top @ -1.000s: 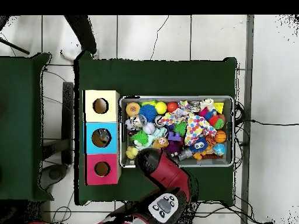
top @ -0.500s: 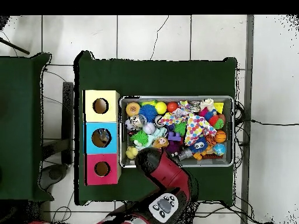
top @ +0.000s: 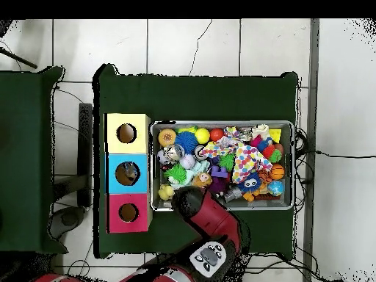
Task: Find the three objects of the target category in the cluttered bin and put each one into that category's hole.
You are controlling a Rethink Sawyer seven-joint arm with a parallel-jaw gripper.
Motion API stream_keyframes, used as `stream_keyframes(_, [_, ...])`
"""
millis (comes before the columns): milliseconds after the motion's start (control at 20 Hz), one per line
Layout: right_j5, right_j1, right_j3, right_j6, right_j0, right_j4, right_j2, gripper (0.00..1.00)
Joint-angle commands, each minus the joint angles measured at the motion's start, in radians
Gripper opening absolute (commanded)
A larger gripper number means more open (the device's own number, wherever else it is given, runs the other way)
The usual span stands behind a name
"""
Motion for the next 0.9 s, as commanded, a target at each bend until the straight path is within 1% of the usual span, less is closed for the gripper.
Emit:
stream_keyframes(50, [0.04,0.058,-0.085,0.257,-0.034,0.055,0.133,1.0])
stream_keyframes(150, [0.051,0.062,-0.082,0.281,-0.017,0.067,0.123,1.0])
stream_keyframes(250, [0.04,0.059,-0.071,0.293,-0.009,0.079,0.132,1.0])
stream_keyframes(500, [0.032,0.056,-0.058,0.297,0.015,0.087,0.13,1.0])
stream_keyframes(750, [0.05,0.058,-0.062,0.302,0.044,0.091,0.112,1.0])
stream_keyframes(900, [0.051,0.054,-0.059,0.301,0.05,0.097,0.116,1.0])
